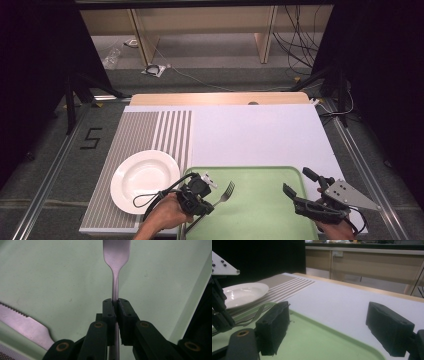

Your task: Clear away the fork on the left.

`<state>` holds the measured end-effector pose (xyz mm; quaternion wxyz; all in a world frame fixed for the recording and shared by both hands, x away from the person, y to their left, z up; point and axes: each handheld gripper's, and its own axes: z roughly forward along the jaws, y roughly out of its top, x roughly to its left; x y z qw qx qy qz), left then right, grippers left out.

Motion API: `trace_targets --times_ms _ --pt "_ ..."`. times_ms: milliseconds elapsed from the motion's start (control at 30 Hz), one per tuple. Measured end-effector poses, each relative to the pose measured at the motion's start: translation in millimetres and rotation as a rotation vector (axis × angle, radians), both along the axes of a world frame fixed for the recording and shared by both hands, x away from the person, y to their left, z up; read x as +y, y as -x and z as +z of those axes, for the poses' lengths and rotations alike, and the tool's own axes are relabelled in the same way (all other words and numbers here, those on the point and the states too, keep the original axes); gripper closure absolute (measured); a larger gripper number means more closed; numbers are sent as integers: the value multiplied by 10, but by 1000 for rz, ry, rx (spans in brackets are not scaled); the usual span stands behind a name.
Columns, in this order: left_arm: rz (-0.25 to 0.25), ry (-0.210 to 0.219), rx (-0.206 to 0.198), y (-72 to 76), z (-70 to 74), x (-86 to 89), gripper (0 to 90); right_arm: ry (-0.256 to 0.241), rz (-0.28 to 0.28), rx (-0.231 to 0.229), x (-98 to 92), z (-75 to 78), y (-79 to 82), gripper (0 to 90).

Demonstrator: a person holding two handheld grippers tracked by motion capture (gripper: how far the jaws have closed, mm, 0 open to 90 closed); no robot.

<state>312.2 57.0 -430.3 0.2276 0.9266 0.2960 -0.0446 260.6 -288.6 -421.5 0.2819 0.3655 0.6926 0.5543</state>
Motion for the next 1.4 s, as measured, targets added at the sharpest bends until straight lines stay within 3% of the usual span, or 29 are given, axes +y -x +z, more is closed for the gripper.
trace_targets --times_ms 133,700,1000,1400 --pt "-8 8 16 20 -3 -22 841 -1 2 0 2 -2 -2 198" --pt "-57 -49 44 109 -125 -195 841 3 3 0 4 -7 -5 198" --pt "-37 -80 58 90 -221 -218 841 13 6 2 18 -13 -4 198" --pt "-38 -90 68 90 -290 -245 828 13 9 1 19 -10 2 199"
